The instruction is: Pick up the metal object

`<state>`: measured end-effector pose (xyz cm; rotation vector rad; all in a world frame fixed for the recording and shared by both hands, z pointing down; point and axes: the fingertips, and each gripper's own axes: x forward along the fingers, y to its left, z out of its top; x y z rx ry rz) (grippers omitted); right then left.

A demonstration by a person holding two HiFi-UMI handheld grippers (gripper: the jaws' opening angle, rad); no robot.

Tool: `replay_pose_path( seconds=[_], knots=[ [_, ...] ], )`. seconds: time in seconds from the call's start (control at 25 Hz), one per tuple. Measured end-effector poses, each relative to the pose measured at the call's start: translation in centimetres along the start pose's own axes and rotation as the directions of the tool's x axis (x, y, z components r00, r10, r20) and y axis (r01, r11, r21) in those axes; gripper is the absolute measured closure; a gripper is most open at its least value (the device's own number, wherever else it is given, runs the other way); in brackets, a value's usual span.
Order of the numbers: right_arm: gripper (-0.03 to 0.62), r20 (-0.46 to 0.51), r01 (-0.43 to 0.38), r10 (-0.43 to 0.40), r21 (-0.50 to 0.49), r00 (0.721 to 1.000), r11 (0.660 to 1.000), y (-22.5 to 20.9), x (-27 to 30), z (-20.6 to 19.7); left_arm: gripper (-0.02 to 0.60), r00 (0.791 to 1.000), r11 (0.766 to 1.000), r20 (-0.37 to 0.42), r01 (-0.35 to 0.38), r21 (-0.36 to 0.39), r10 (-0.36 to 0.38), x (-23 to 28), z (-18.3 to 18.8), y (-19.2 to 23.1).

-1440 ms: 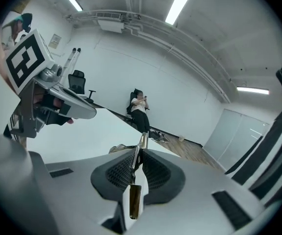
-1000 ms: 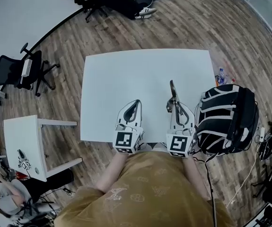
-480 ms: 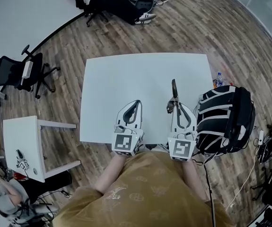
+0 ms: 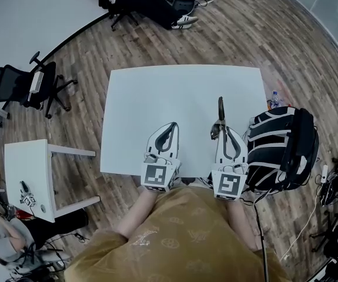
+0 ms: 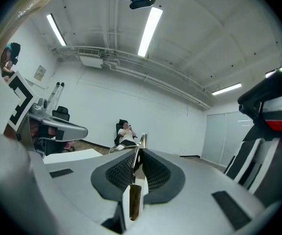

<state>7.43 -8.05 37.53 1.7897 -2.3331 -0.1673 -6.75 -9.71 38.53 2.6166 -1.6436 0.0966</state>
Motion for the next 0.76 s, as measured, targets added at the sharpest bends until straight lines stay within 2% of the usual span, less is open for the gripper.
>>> replay_pose_path(
  seconds=[0.76],
  knots=[
    [0.554, 0.007, -0.005, 0.005, 0.008, 1.000, 1.000, -0.10, 0.33, -0.13, 0.575, 1.000, 1.000, -0.009, 0.000, 0.001, 0.001, 0.31, -0.33, 0.25]
  ],
)
